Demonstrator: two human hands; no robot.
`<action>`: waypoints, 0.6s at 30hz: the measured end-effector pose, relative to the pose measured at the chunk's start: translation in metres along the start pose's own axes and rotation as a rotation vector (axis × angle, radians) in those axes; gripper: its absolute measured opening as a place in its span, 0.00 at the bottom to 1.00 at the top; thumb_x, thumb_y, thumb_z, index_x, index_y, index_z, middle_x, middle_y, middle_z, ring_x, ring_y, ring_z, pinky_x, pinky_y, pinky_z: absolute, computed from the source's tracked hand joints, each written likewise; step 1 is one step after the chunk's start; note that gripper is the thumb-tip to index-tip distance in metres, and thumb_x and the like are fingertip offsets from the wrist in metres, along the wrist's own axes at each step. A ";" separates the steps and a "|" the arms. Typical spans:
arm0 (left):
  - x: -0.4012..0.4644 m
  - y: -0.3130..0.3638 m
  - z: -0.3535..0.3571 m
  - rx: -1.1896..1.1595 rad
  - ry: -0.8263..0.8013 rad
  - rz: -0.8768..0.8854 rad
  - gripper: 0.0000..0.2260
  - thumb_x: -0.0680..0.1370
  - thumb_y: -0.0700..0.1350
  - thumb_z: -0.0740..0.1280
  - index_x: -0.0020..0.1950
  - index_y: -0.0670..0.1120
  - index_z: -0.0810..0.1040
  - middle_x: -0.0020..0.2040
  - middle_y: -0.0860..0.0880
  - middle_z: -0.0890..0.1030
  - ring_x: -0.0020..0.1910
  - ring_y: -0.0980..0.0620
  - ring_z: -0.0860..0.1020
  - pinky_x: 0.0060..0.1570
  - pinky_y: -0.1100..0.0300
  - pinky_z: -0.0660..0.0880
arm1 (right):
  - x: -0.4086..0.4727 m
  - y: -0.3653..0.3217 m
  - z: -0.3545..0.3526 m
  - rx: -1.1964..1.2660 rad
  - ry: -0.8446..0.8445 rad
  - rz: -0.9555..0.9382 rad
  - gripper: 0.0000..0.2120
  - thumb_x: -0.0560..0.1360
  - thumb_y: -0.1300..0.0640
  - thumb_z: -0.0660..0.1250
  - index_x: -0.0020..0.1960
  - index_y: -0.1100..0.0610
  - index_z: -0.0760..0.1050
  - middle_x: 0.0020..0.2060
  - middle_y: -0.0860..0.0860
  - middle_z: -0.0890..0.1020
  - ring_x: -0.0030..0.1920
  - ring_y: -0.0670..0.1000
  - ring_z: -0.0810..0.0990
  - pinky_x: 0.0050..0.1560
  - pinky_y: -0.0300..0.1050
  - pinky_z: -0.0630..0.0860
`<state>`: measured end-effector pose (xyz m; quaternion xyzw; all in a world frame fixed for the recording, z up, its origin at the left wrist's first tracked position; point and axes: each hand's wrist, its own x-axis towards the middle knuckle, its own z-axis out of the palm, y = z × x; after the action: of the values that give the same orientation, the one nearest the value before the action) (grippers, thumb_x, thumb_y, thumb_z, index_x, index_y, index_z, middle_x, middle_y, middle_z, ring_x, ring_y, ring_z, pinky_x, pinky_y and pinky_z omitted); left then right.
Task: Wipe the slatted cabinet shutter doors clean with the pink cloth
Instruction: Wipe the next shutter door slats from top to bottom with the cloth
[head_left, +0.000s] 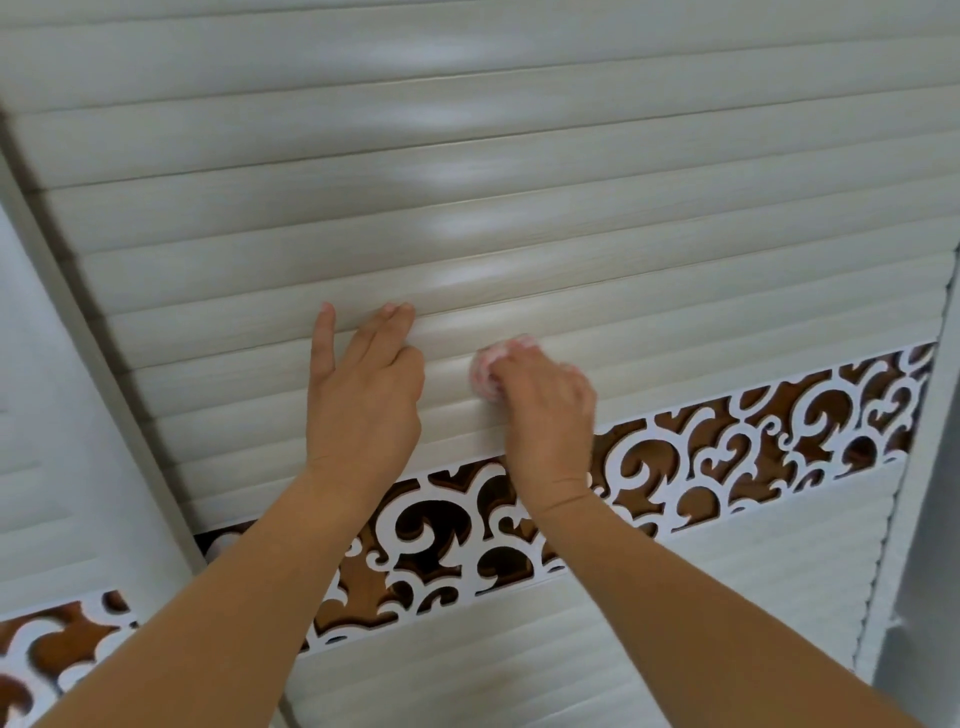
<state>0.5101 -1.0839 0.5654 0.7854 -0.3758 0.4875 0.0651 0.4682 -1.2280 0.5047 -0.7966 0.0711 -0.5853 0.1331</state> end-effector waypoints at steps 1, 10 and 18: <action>0.000 -0.001 0.000 0.004 -0.008 -0.001 0.13 0.67 0.36 0.47 0.33 0.44 0.71 0.64 0.42 0.75 0.66 0.45 0.71 0.69 0.39 0.50 | -0.004 -0.008 0.008 -0.027 -0.035 -0.090 0.16 0.67 0.64 0.63 0.51 0.51 0.77 0.53 0.48 0.80 0.60 0.53 0.77 0.60 0.55 0.70; 0.002 0.016 0.005 -0.039 0.021 -0.082 0.09 0.65 0.31 0.64 0.34 0.45 0.71 0.64 0.41 0.74 0.68 0.43 0.66 0.70 0.44 0.42 | -0.022 0.028 0.019 -0.189 -0.037 -0.666 0.12 0.74 0.60 0.61 0.56 0.53 0.77 0.59 0.51 0.80 0.63 0.53 0.74 0.59 0.56 0.73; 0.028 0.078 0.018 -0.094 0.003 0.110 0.10 0.67 0.35 0.54 0.35 0.45 0.73 0.60 0.41 0.77 0.65 0.44 0.71 0.68 0.40 0.49 | -0.014 0.099 -0.021 -0.190 -0.101 -0.540 0.20 0.63 0.64 0.74 0.54 0.54 0.80 0.60 0.51 0.80 0.62 0.53 0.77 0.58 0.58 0.75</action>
<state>0.4790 -1.1626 0.5579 0.7590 -0.4408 0.4732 0.0756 0.4480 -1.3219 0.4685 -0.8237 -0.0958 -0.5499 -0.0994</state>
